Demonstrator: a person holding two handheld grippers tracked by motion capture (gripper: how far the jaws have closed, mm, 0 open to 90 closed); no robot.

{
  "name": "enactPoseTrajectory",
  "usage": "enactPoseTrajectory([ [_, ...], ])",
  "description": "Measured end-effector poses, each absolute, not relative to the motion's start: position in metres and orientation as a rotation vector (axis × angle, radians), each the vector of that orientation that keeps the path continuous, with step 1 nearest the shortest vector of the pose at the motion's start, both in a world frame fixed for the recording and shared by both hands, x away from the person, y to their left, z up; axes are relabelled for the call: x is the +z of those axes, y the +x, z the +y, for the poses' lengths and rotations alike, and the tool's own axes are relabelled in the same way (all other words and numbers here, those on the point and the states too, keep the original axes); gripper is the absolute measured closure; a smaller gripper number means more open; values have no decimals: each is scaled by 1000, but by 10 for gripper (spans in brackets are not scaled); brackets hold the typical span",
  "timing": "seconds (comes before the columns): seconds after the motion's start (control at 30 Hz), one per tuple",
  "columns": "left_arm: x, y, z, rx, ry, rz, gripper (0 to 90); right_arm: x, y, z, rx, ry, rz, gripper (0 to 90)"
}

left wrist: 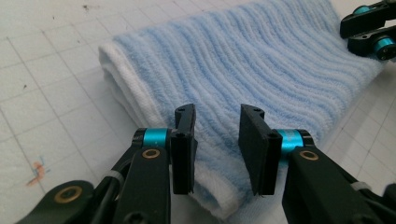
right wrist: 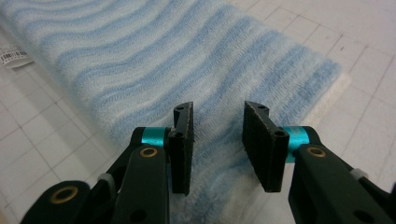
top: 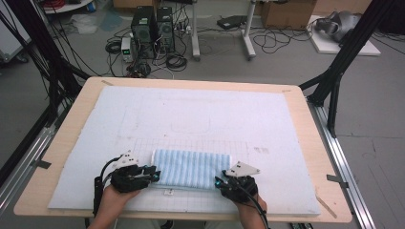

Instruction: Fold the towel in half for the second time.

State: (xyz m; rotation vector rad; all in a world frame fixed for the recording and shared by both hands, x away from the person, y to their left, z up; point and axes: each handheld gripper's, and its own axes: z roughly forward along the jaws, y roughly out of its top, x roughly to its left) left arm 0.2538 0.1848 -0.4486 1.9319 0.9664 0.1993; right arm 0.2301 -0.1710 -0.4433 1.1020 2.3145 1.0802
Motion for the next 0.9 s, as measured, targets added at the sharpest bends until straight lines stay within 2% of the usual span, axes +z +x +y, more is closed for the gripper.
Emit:
enactPoseTrajectory([
  [0.2,-447,249,186,190,1940,958,676,-444,227,-178,1119,1122,2317,601],
  [0.3,-438,258,190,190,1888,982,630,-437,232,-183,1196,1187,2302,583],
  [0.4,-429,274,191,202,1831,1008,630,-424,242,-188,1276,1223,2226,616],
  [0.57,-428,298,183,201,1828,1026,658,-416,265,-184,1215,1235,2219,740],
  [0.9,-445,315,172,220,1910,1072,715,-439,291,-177,1096,1303,2274,747],
])
